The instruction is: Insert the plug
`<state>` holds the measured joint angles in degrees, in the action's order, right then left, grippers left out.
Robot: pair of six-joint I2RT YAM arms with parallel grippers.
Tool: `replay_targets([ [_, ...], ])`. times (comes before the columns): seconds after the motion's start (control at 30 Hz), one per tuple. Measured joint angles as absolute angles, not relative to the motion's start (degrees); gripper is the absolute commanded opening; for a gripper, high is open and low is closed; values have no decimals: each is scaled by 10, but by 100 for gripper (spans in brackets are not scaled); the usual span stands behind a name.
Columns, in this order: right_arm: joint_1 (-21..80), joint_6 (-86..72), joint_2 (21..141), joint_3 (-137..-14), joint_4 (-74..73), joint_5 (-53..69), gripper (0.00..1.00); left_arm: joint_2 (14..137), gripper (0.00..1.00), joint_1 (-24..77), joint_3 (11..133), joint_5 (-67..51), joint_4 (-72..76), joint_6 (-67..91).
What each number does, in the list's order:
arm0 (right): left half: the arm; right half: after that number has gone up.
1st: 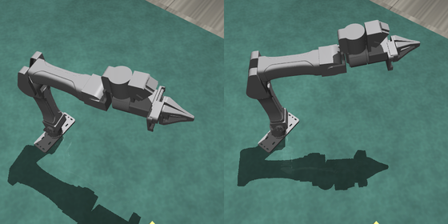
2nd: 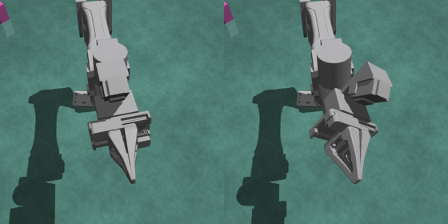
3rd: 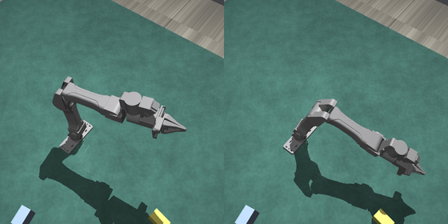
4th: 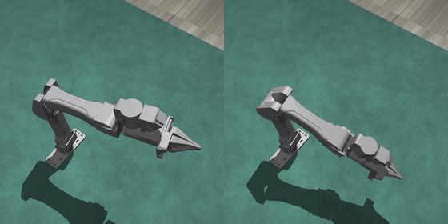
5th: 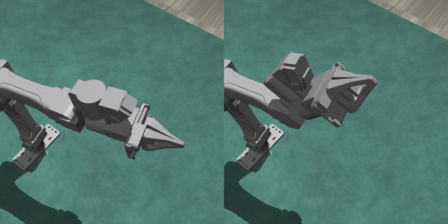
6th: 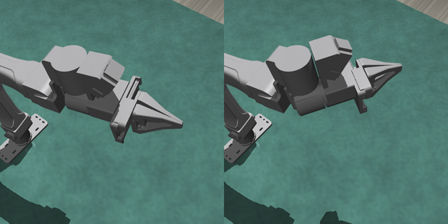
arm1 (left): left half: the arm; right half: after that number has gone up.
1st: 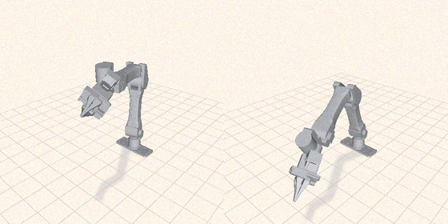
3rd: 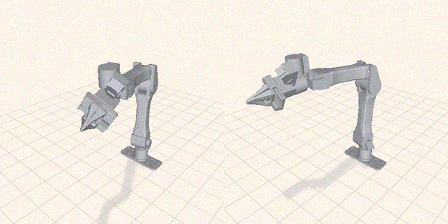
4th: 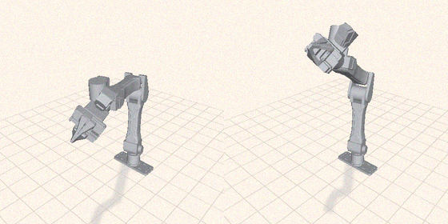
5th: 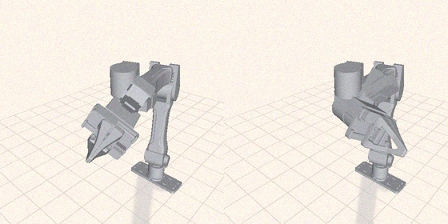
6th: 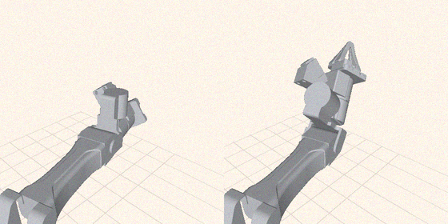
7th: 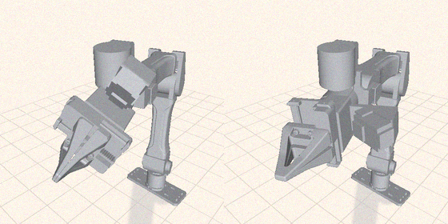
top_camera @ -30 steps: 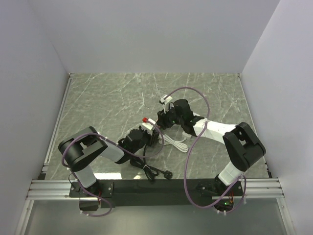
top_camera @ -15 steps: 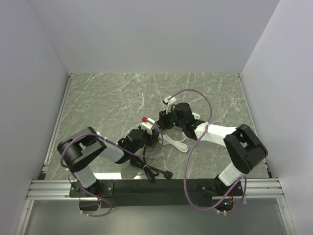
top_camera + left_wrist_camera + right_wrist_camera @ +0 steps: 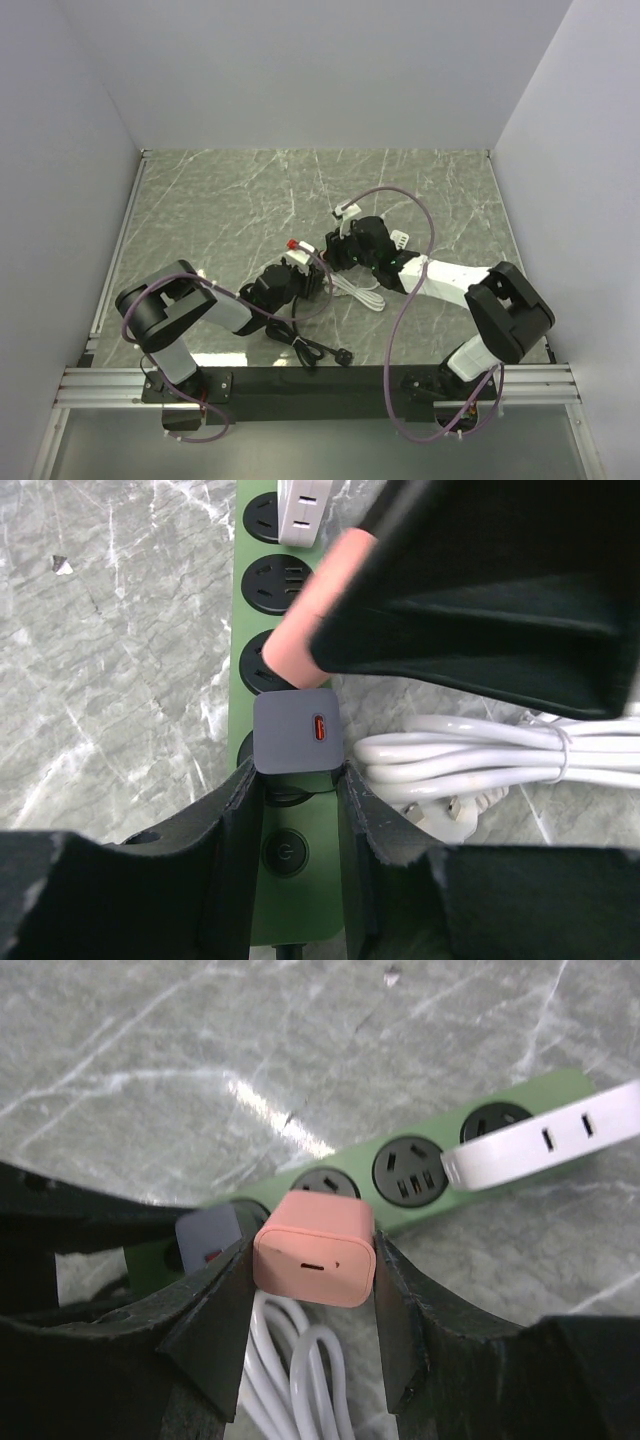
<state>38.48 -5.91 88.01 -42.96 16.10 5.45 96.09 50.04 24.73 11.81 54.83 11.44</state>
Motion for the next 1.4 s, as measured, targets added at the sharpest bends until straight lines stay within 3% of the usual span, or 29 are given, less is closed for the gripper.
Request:
replay_targets([
  [0.3, 389, -44, 868, -429, 97, 58, 0, 958, 9, 500, 238, 118, 558, 102],
  [0.63, 389, -51, 860, -429, 84, 56, 0, 939, 18, 500, 236, 126, 529, 87],
  [0.9, 388, -48, 774, -449, 23, 28, 0, 894, 26, 508, 213, 182, 489, 76],
  [1.13, 381, -47, 691, -478, -23, -13, 0, 871, 44, 520, 211, 216, 460, 66],
  [1.3, 338, -57, 657, -480, -67, -36, 0, 797, 69, 534, 203, 261, 448, 58],
  [1.4, 294, -71, 620, -480, -90, -43, 0, 758, 76, 561, 205, 283, 459, 51],
])
